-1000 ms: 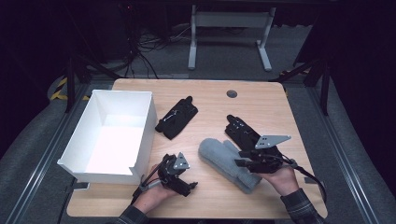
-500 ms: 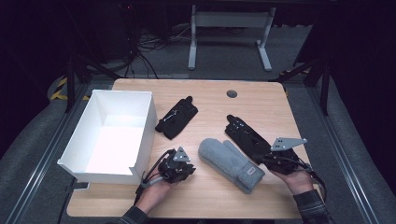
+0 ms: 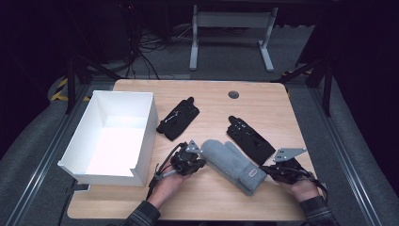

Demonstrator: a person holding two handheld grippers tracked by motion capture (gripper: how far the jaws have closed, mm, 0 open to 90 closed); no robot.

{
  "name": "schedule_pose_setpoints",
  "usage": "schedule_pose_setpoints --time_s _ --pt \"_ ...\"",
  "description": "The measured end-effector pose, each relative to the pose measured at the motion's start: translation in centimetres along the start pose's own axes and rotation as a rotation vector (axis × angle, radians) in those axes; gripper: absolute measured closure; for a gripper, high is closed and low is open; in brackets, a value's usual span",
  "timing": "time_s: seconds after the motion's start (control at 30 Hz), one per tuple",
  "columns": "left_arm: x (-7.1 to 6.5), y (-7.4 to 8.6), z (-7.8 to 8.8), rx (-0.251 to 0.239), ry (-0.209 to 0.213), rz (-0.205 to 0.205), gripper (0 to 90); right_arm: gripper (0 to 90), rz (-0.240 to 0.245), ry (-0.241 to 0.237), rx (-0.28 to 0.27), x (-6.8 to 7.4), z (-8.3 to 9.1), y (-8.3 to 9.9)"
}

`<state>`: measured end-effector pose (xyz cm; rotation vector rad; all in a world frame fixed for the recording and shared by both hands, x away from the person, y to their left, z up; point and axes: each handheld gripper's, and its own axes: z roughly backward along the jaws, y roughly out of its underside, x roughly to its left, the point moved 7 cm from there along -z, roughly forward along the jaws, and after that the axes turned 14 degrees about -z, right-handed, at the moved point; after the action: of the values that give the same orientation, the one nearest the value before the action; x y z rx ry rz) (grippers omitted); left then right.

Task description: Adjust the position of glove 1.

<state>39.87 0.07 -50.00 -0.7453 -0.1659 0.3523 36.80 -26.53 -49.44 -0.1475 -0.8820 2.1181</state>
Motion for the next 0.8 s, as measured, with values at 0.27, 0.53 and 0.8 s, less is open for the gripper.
schedule_pose_setpoints --time_s 0.27,0.53,0.8 --pt "0.5 -0.5 -1.4 0.015 0.014 0.023 89.6 90.0 0.006 -0.048 0.023 0.6 -0.3 0.4" --pt "1.7 -1.9 -2.2 0.021 0.015 0.014 89.4 90.0 0.045 -0.1 0.03 2.7 -1.0 -0.1" --pt "2.5 -2.1 -3.2 0.023 0.032 0.028 89.4 90.0 0.083 -0.142 0.046 4.6 -1.9 -0.4"
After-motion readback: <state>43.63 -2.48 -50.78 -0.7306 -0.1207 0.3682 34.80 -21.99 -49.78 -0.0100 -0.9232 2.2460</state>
